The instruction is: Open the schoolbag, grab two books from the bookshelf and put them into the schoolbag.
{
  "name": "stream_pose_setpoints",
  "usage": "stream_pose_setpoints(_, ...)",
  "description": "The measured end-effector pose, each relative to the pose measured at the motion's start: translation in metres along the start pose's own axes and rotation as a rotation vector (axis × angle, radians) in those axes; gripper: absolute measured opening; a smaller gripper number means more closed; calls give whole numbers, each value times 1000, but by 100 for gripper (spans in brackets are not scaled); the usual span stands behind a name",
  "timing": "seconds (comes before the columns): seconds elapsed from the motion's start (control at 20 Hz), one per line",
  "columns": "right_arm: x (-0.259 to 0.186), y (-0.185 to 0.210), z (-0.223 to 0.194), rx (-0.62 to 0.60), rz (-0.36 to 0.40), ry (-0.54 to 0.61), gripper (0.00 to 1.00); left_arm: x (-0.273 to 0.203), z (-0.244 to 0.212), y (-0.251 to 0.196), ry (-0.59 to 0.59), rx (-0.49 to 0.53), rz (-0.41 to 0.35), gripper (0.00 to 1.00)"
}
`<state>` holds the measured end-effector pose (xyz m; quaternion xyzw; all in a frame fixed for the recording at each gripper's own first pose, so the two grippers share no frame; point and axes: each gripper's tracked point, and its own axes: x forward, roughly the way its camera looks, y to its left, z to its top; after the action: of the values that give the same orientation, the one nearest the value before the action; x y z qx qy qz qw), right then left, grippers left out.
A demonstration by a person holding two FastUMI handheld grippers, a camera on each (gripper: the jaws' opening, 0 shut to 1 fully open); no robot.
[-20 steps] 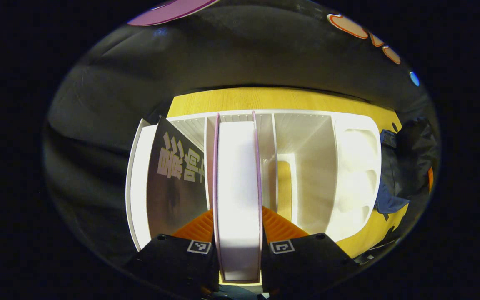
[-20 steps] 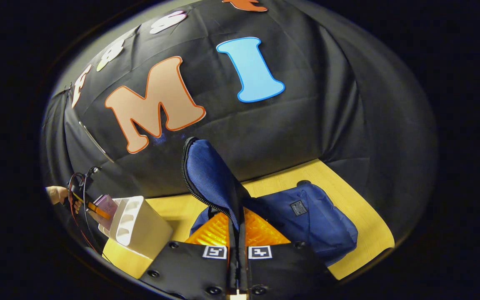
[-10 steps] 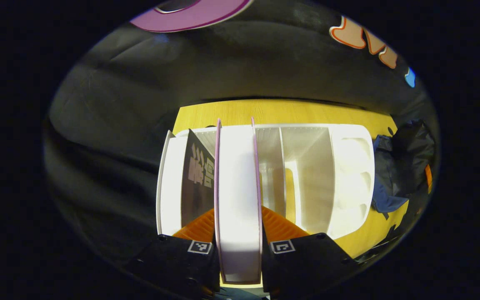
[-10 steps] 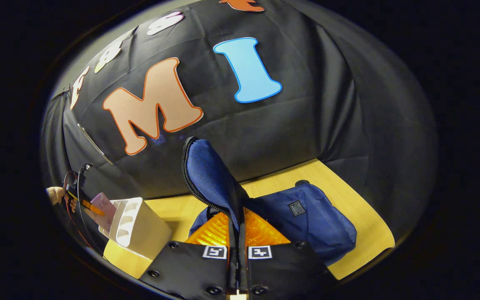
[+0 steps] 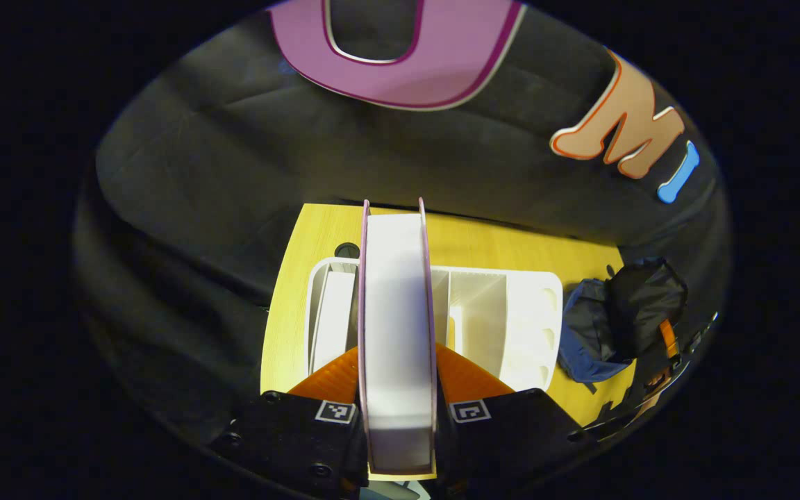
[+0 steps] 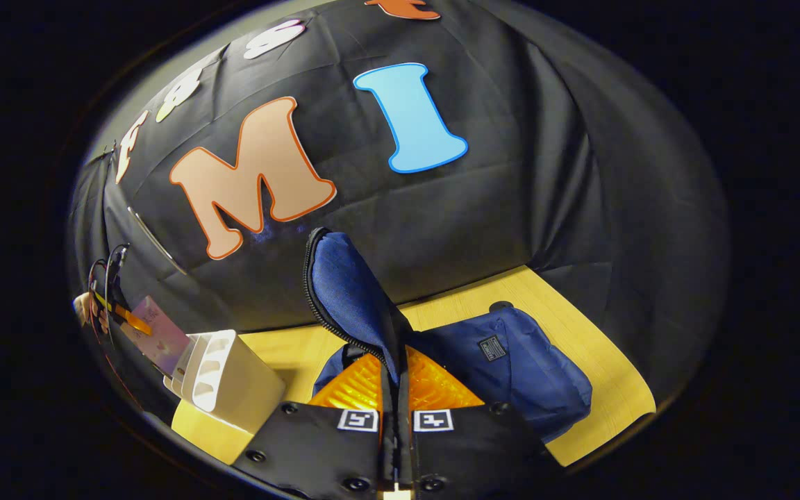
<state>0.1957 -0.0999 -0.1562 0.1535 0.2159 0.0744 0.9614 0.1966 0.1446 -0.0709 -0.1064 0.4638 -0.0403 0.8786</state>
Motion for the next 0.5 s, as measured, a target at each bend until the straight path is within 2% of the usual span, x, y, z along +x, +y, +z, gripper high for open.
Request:
stream_pose_setpoints(0.05, 1, -1, 1, 2, -1, -1, 5, -8, 6, 2, -16, -24, -18, 37)
stream_pose_setpoints(0.15, 0, -2, 2, 15, -3, -2, 0, -32, 19, 2, -56, -64, -52, 35)
stream_pose_setpoints(0.2, 0, -2, 2, 23, -4, -4, 0, -40, 24, 2, -74, -77, -68, 37)
stream_pose_setpoints(0.25, 0, -3, 3, 29, -3, -3, 1, -53, 28, 3, -93, -96, -90, 32)
stream_pose_setpoints(0.5, 0, -2, 4, 30, -2, -2, 5, -90, 56, -7, -178, -224, -225, 36)
